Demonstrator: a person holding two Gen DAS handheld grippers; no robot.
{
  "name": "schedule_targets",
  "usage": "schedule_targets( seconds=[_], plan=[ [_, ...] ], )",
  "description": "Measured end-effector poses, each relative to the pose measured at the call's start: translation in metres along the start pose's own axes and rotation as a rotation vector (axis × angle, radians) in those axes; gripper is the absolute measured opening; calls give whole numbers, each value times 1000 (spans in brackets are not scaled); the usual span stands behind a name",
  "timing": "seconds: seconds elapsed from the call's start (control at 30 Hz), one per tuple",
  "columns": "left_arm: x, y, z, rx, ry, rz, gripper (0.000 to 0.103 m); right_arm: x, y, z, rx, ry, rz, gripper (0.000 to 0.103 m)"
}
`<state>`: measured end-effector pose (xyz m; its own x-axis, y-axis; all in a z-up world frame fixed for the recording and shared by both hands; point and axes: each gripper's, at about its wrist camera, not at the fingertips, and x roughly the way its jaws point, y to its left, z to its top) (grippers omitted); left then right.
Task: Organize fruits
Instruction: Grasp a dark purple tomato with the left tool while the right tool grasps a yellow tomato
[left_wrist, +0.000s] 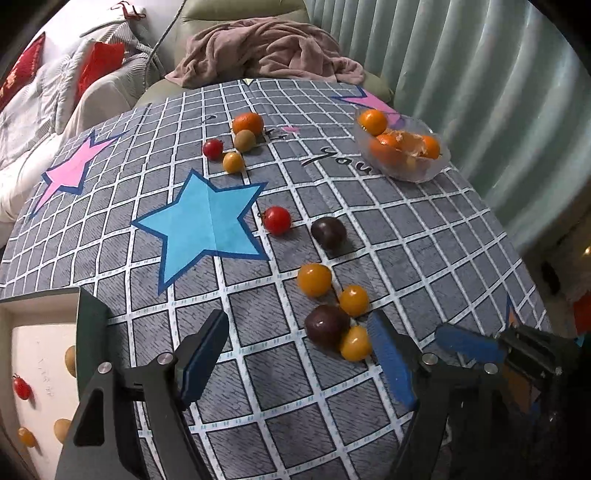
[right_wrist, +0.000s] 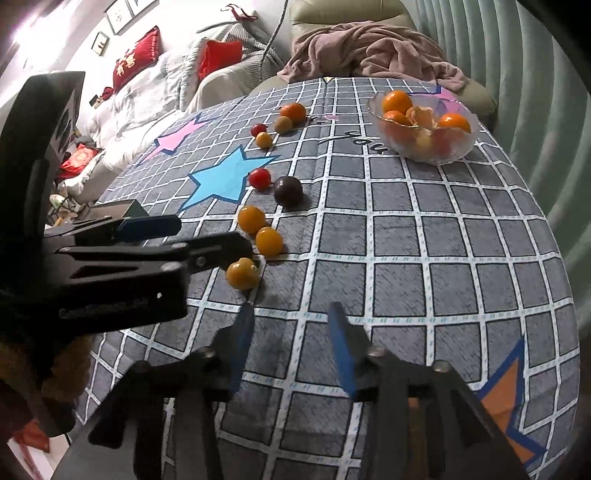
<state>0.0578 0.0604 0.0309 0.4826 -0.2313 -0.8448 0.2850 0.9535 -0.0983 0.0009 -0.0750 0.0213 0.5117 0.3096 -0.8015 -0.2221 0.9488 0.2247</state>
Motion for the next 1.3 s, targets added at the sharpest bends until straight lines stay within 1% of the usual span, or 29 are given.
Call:
schedule_targets(
  seconds=[0.1,0.33,0.37,0.4,0.43,0.5,0.57,0.6,0.7,0.73,0.77,0.8,0.83,0.9,1.03,1.2,1.3],
  plan=[
    [4,-4,-1,25,4,10,78,0,-2,2,0,0,-2,46],
    [10,-14,0,55,-1,-18,78,0,8,-1,-70,-1,21,46],
    [10,-15,0,56,1,-23,76,1,10,-2,-77,-1,23,46],
    [11,-15,0,56,1,-39,72,2,13,-2,-84,-1,24,46],
    [11,-15,1,53,4,-56,66,4,16,-1,-90,-1,26,46],
    [11,-15,2,48,10,-71,60,7,20,0,-91,-5,27,46],
    [11,-15,5,45,11,-100,42,10,23,3,-86,-14,32,46],
    [11,-15,7,40,19,-116,41,12,24,4,-83,-18,36,45],
    [11,-16,8,46,14,-114,39,18,29,6,-78,-20,41,45],
    [11,-15,8,42,10,-116,36,21,31,7,-82,-19,41,45],
    [11,-14,8,35,6,-117,18,22,33,7,-90,-26,35,45],
    [13,-10,8,23,14,-108,19,23,36,7,-99,-26,30,45],
    [13,-7,9,7,12,-119,19,24,38,8,-107,-28,28,40],
    [13,-1,9,-29,14,-138,19,25,41,7,-115,-22,22,22],
    [9,-4,5,-7,-4,-116,19,10,31,5,-78,-53,26,22],
    [4,-11,1,18,-24,-75,19,-10,11,-3,-33,-52,22,22],
    [1,-12,-3,36,-34,-74,19,-17,1,-10,-9,-50,20,23]
  ],
)
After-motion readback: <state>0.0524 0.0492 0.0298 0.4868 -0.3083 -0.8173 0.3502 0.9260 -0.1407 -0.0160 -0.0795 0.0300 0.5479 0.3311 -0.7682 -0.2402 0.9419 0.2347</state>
